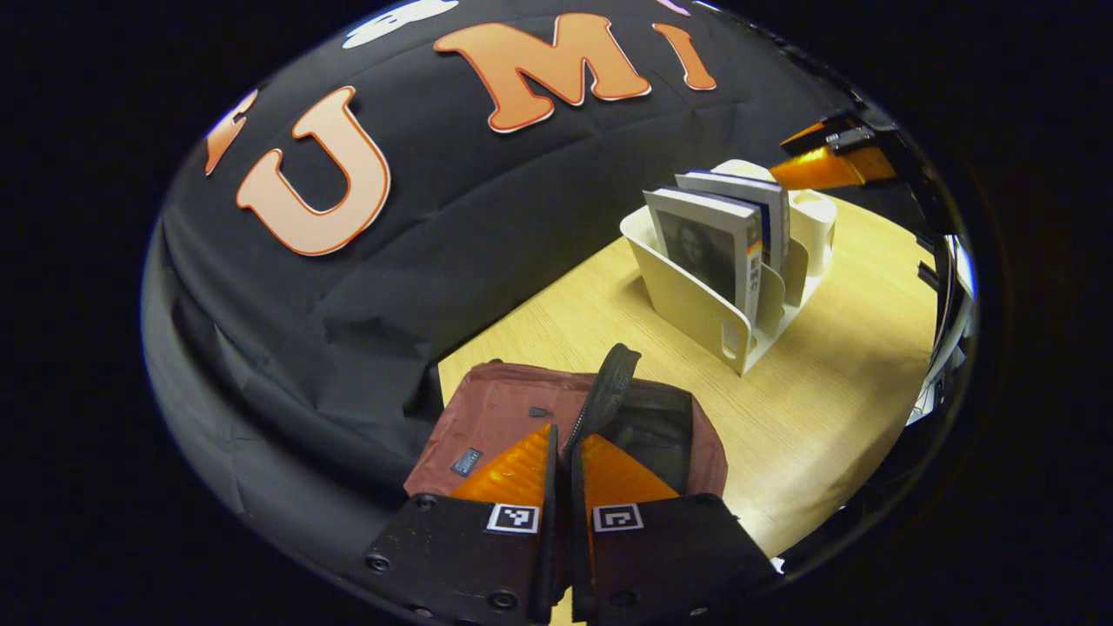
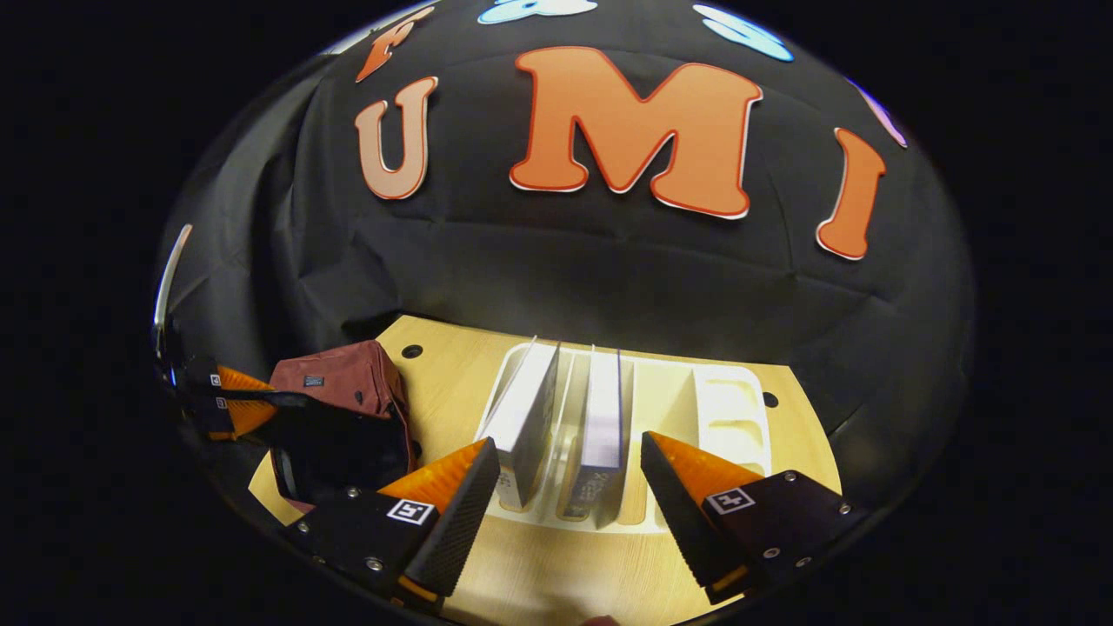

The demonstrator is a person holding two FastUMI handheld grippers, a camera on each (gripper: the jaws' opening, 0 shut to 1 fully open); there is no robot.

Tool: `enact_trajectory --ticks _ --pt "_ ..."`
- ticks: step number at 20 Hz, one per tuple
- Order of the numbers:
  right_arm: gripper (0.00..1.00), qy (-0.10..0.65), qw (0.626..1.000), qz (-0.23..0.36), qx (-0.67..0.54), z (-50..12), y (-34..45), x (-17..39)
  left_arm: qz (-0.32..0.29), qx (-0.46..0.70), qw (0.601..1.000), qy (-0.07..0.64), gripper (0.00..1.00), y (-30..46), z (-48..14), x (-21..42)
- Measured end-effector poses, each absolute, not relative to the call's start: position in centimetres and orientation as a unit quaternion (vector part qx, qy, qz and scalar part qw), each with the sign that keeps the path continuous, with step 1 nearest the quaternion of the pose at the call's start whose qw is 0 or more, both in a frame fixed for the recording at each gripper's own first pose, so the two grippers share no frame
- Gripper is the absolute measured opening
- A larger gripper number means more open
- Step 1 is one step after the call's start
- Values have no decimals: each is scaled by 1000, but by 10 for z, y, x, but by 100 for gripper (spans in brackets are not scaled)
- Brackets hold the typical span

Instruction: Open the schoolbag, grab two books from the bookshelf and put them into the schoolbag.

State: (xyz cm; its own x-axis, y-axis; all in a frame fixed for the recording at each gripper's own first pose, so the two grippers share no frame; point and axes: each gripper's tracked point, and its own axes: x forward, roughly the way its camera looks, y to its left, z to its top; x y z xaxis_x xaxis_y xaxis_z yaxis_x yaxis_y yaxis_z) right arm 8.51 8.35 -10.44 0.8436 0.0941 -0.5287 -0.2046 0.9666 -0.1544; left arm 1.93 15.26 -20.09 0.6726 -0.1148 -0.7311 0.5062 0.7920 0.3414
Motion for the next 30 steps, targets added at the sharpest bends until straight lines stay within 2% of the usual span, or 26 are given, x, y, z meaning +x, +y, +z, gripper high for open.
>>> enact_trajectory --ticks 3,11,14,17,19,27,29,30 --pt "97 301 943 93 -107 -105 100 97 -184 260 878 357 8 162 -183 40" --pt "98 382 913 80 -116 -127 120 136 -201 253 883 341 8 172 -153 78" --pt "97 435 889 89 -111 -144 129 147 -210 258 884 328 8 170 -148 87" --pt "98 470 868 73 -141 -157 122 160 -219 251 887 320 8 168 -150 91" --pt "98 506 851 79 -117 -168 132 159 -222 243 889 318 8 170 -153 93" --pt "98 595 797 42 -88 -198 126 172 -235 218 893 315 8 168 -163 91" --pt "93 603 791 45 -96 -199 129 174 -234 213 894 317 8 169 -167 92" --pt "85 609 786 46 -100 -199 132 173 -232 211 895 318 8 170 -167 93"
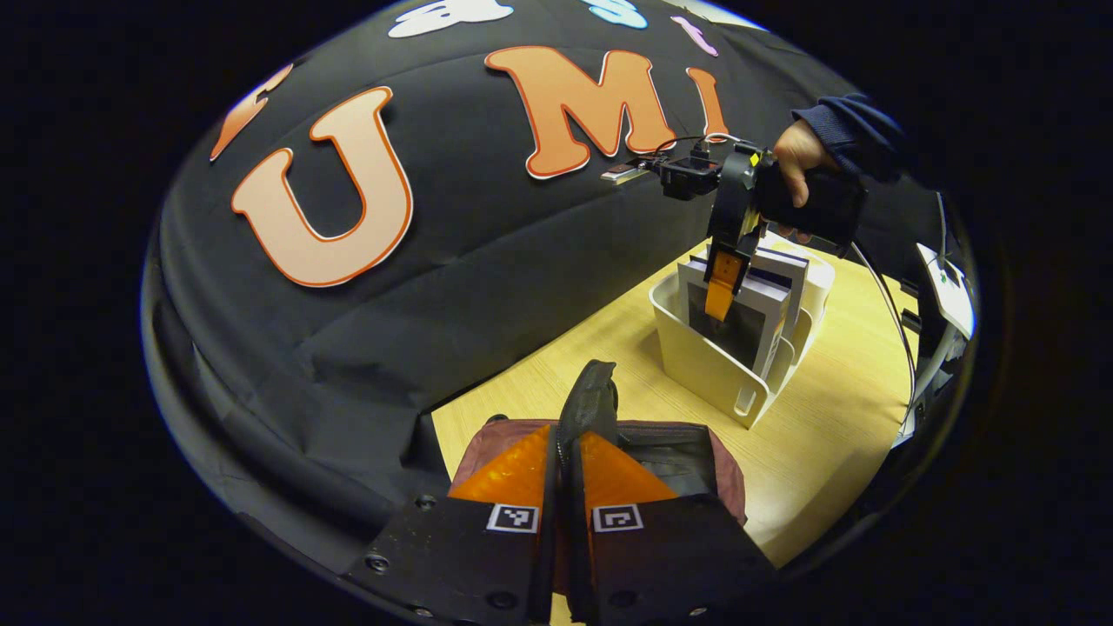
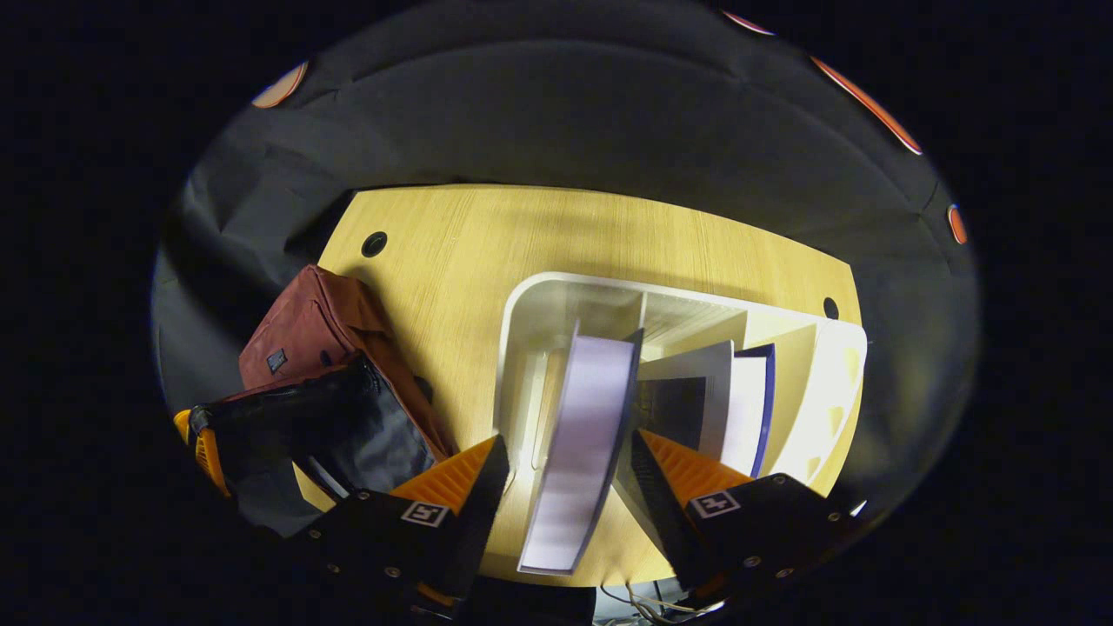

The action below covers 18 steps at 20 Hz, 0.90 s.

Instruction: Open the schoolbag, grab two books from the bookshelf and put them into the schoolbag.

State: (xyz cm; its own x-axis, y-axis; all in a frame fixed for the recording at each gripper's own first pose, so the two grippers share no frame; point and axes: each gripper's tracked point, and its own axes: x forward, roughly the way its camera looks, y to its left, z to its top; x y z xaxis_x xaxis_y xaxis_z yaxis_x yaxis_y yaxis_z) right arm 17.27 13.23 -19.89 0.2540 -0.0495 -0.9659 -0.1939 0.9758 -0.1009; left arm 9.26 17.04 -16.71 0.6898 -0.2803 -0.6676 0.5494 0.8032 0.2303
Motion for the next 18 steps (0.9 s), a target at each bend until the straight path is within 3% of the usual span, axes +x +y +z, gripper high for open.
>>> enact_trajectory --ticks 1,2,3,5,6,7,10,18 --pt "69 614 781 46 -103 -201 135 171 -230 210 895 320 9 171 -169 91" --pt "71 619 777 46 -104 -204 137 169 -231 209 896 317 8 170 -168 93" --pt "66 623 774 43 -104 -208 137 170 -230 209 896 318 8 169 -167 93" --pt "51 629 770 31 -99 -206 137 168 -231 209 896 318 8 170 -168 93" --pt "36 632 769 25 -96 -210 136 168 -231 208 896 317 8 170 -169 92" --pt "53 635 767 19 -92 -209 134 169 -231 208 896 317 8 170 -169 91" --pt "37 649 756 9 -81 -207 132 162 -231 209 897 315 9 170 -168 91" --pt "34 627 777 19 -51 -161 119 151 -234 214 894 317 8 170 -169 91"
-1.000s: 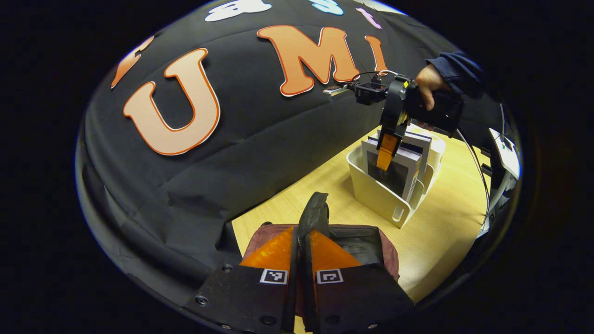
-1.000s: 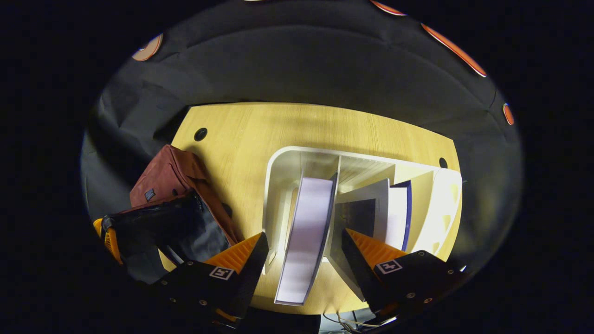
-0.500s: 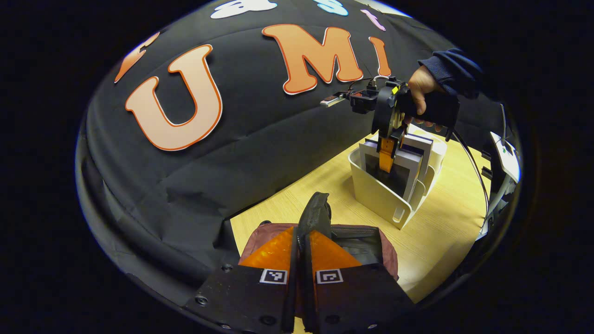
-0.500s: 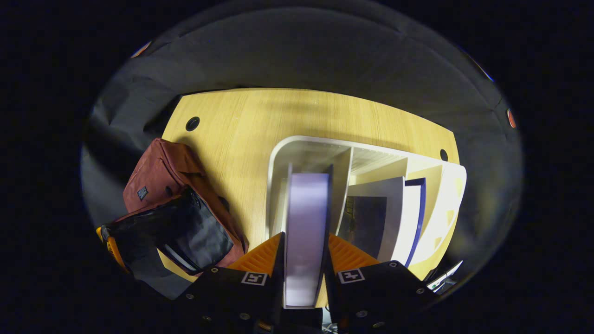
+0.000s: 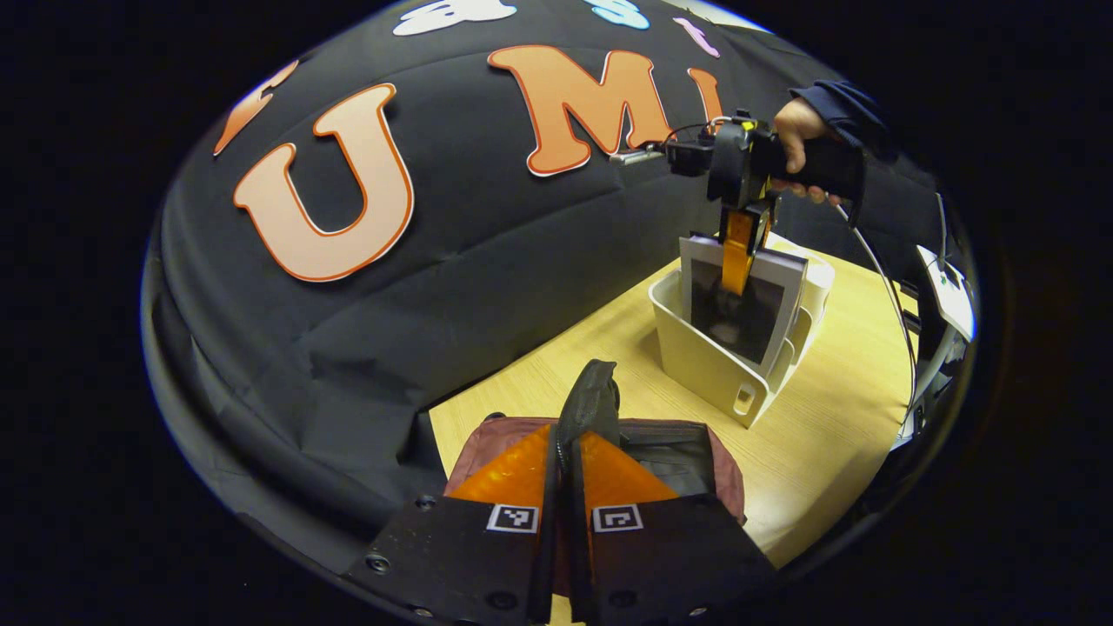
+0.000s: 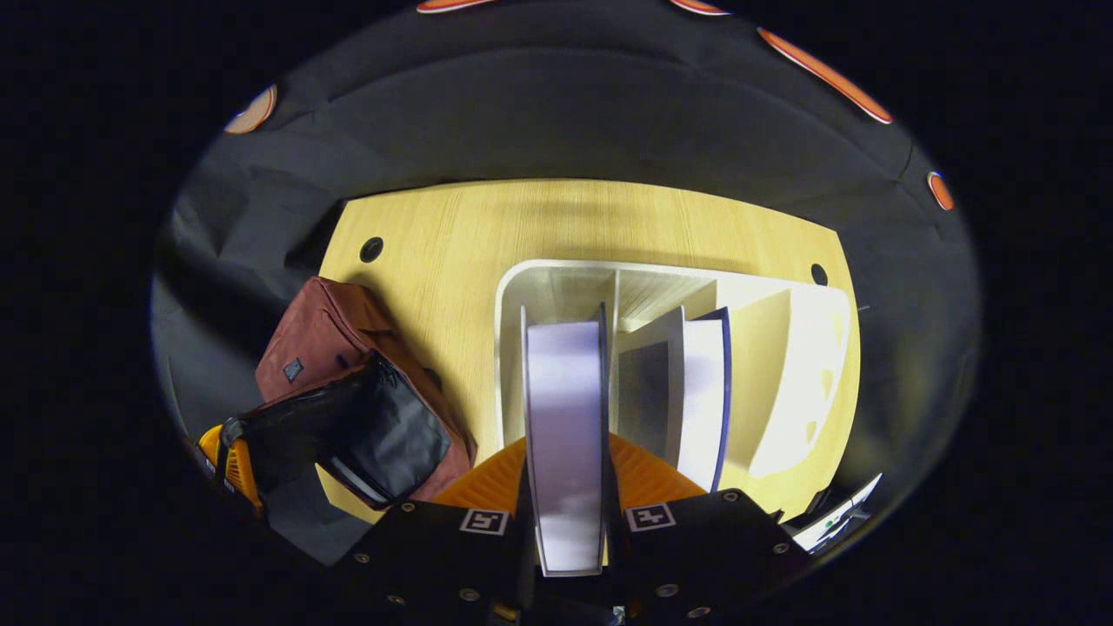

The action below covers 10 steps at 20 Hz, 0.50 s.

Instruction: Open the schoolbag, grab two books from the bookshelf and put them into the schoolbag.

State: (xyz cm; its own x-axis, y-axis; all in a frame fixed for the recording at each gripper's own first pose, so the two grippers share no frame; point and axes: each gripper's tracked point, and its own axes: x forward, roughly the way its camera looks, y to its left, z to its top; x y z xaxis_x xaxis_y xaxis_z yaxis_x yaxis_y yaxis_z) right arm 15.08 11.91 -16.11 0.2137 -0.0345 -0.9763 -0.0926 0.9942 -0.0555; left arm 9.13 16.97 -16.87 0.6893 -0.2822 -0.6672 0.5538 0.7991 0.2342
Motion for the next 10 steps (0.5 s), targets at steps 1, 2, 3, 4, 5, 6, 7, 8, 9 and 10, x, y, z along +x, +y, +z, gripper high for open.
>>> enact_trajectory --ticks 1,2,3,4,5,6,7,8,9,10 --pt "34 624 780 22 -44 -155 118 148 -234 218 893 315 9 168 -167 92" --pt "34 619 784 25 -38 -148 117 147 -236 222 892 315 9 168 -165 91" --pt "34 611 791 32 -32 -139 117 144 -236 226 891 315 8 168 -165 92" --pt "34 600 799 38 -26 -132 118 145 -234 227 892 314 8 169 -165 91" --pt "34 591 805 45 -21 -125 117 141 -234 222 892 315 8 168 -165 92" --pt "34 587 808 53 -15 -120 118 137 -231 221 892 319 8 170 -163 92" --pt "34 583 810 60 -4 -114 117 132 -225 223 893 319 8 173 -161 94" --pt "34 579 813 64 7 -109 118 130 -224 223 894 318 8 172 -162 96" --pt "34 572 818 67 19 -103 117 129 -221 222 895 318 8 172 -160 96" --pt "34 566 821 66 27 -95 113 127 -221 223 894 318 8 173 -160 94"
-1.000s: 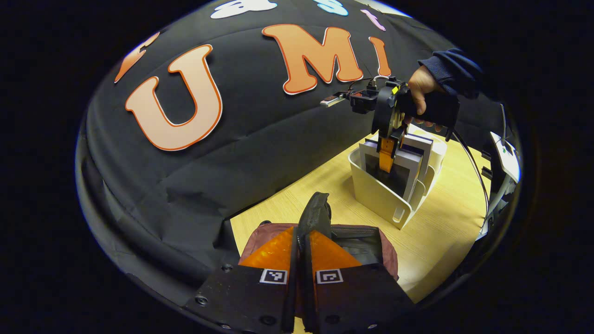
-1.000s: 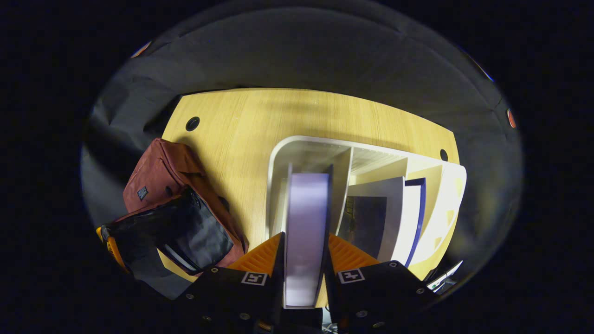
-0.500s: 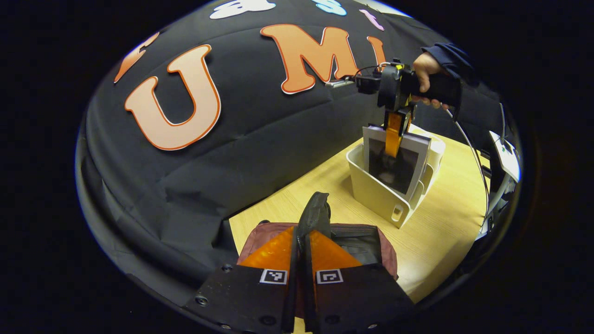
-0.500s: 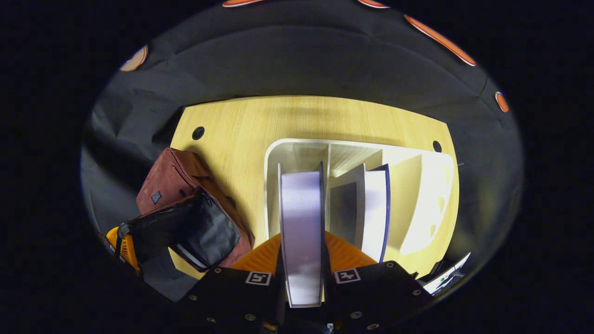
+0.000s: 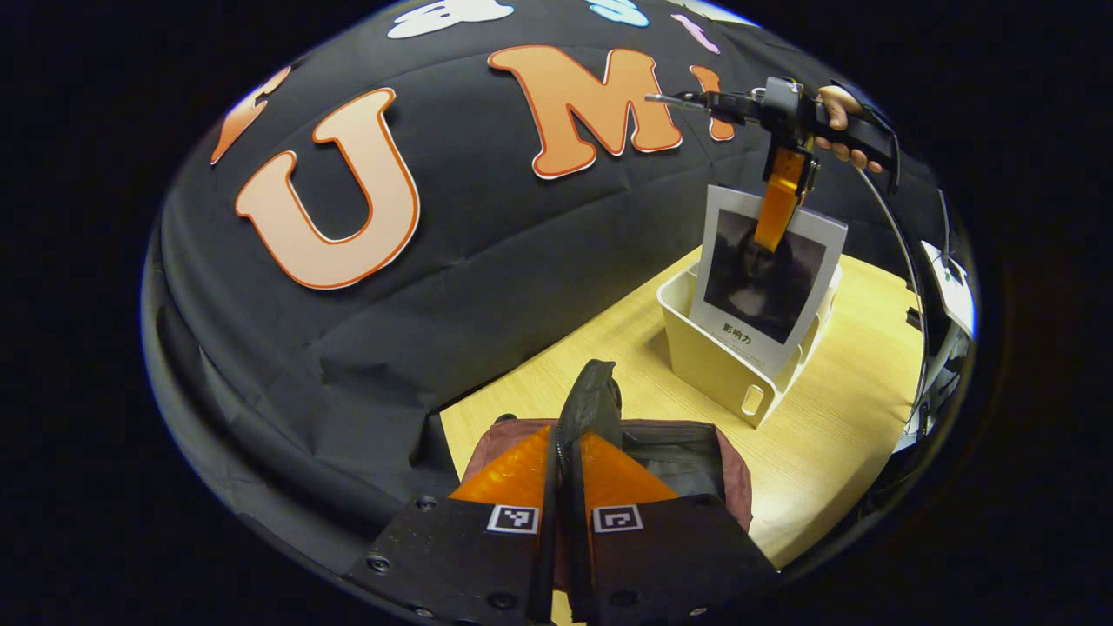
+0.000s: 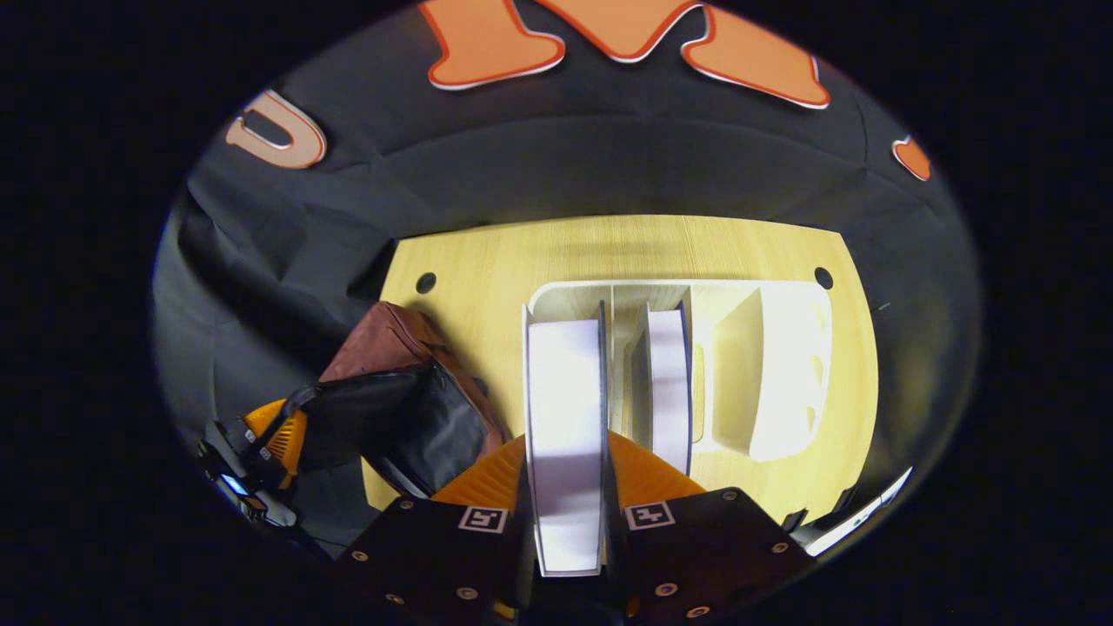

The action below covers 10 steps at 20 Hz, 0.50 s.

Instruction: Open the schoolbag, grab two books from the bookshelf and put them into the schoolbag.

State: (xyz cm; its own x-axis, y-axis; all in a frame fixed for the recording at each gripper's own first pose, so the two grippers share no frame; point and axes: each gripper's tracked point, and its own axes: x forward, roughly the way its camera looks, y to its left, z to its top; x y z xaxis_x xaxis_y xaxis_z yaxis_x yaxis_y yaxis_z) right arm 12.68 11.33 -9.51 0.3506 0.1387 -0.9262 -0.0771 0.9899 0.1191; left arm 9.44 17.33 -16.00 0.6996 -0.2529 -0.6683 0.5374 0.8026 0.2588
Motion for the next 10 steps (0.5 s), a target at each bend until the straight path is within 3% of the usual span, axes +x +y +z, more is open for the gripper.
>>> enact_trajectory --ticks 10 --pt "33 515 839 120 126 -39 122 86 -214 228 891 329 8 176 -157 91"
